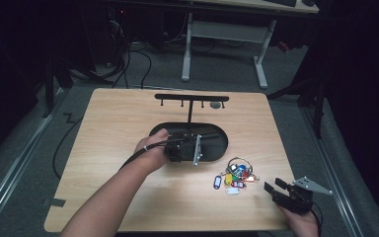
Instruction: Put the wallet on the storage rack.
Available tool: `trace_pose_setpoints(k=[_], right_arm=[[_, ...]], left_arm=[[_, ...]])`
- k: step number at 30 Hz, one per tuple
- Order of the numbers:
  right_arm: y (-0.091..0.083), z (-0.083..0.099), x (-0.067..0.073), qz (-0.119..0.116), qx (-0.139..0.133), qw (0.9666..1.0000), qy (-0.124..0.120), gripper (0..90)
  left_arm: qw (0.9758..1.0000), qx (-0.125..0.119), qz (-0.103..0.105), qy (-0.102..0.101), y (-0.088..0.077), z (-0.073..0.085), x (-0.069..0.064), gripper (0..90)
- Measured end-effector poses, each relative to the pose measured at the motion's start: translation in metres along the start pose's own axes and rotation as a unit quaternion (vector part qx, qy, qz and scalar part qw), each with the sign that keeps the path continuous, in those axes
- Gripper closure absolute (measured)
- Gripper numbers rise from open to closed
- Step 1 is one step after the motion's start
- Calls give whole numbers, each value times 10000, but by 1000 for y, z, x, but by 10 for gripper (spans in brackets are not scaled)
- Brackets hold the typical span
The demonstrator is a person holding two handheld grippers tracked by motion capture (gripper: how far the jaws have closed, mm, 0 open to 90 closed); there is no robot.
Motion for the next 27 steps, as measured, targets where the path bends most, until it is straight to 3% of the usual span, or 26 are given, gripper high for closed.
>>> trace_pose_setpoints(k=[12,17,22,27], right_arm=[[-2,1,-2,-10,-34,10000,19,430],[-3,2,-3,-47,-29,9998,185,430],[-2,2,-3,-78,-31,9999,150,430],[-1,3,-7,-110,3,9997,236,431]], left_arm=[[9999,156,10,-22,15,7,3,751],[9997,214,19,63,27,8,3,751],[9996,201,45,177,38,6,1,751],[9995,249,123,150,55,9,1,751]])
Point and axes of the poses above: each handheld gripper's, and its own axes: y roughly forward along the jaws, z roughly out of its underside, x roughly to its left, the point moved 1 cm from there along y, roughly forward along the jaws, and after that the axes turned 9 degrees about y, right-handed, at the moved point
